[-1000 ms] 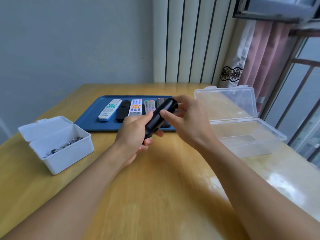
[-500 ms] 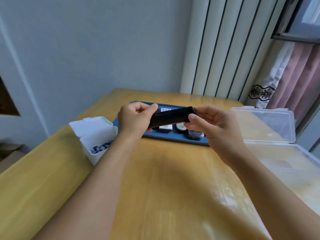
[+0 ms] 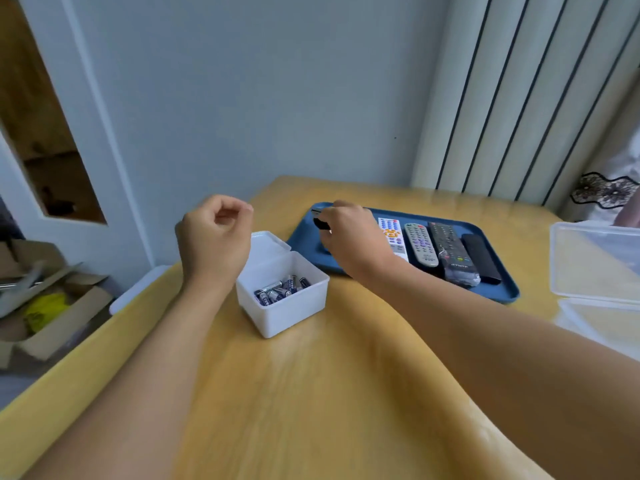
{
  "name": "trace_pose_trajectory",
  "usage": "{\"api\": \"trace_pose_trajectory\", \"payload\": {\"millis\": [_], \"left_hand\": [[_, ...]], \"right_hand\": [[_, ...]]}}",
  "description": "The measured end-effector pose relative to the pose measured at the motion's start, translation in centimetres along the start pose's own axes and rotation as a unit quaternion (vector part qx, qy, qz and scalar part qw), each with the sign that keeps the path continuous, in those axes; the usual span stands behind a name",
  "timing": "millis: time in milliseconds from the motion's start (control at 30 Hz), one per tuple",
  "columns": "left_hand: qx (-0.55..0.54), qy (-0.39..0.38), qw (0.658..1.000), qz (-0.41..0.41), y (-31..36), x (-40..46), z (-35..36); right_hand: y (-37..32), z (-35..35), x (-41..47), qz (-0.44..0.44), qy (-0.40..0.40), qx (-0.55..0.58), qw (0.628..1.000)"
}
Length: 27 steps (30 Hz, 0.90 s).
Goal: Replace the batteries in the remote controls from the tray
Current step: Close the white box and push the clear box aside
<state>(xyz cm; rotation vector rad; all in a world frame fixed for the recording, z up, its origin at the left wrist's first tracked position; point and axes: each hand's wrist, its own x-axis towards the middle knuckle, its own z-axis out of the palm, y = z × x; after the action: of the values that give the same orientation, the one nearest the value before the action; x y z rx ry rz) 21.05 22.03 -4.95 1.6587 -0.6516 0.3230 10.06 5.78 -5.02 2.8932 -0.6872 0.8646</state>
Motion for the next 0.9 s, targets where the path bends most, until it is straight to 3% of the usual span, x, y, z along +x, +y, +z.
{"api": "trace_pose_trajectory", "payload": {"millis": [67, 133, 233, 300, 400, 467, 533, 633, 733, 767, 833, 900], "left_hand": [[0.061, 0.060, 0.996, -0.030, -1.0, 0.0, 0.0], [0.094, 0.068, 0.985, -0.127, -2.1, 0.1, 0.0], [-0.106, 0.016, 0.936, -0.334, -3.2, 0.7, -0.2], [-0.225, -0.007, 0.892, -0.392, -4.1, 0.9, -0.1], [-0.251, -0.048, 0.887, -0.385, -3.7, 0.5, 0.4], [-0.259, -0.066, 0.884, -0.383, -3.1, 0.0, 1.0], [-0.278, -0.069, 0.885, -0.367, -2.4, -0.2, 1.2], [-0.323, -0.082, 0.881, -0.336, -1.6, -0.3, 1.1], [-0.338, -0.161, 0.878, -0.298, -0.9, -0.8, 0.6], [-0.301, -0.212, 0.896, -0.247, -0.7, -1.1, 0.2], [-0.182, -0.332, 0.920, -0.104, -0.4, -1.8, -0.7], [-0.076, -0.417, 0.906, -0.009, -0.6, -2.1, -1.4]], "right_hand": [[-0.1, 1.4, 1.5, -0.004, -0.014, -0.048, 0.999], [0.1, 2.7, 2.9, -0.015, -0.040, -0.066, 0.997], [0.1, 3.8, 4.1, -0.015, -0.083, -0.058, 0.995], [0.6, 4.2, 4.2, -0.004, -0.114, -0.017, 0.993], [1.3, 4.4, 3.6, 0.047, -0.126, 0.099, 0.986], [1.1, 3.0, 2.8, 0.130, -0.070, 0.234, 0.961], [0.1, 1.0, 1.6, 0.201, -0.061, 0.382, 0.900], [-1.6, -1.7, -0.5, 0.246, -0.170, 0.453, 0.840], [-2.0, -3.0, -2.4, 0.285, -0.213, 0.555, 0.752], [-1.8, -3.5, -2.9, 0.283, -0.208, 0.568, 0.745], [-1.8, -4.4, -4.0, 0.270, -0.184, 0.545, 0.772], [-1.7, -4.8, -4.9, 0.241, -0.141, 0.508, 0.815]]}}
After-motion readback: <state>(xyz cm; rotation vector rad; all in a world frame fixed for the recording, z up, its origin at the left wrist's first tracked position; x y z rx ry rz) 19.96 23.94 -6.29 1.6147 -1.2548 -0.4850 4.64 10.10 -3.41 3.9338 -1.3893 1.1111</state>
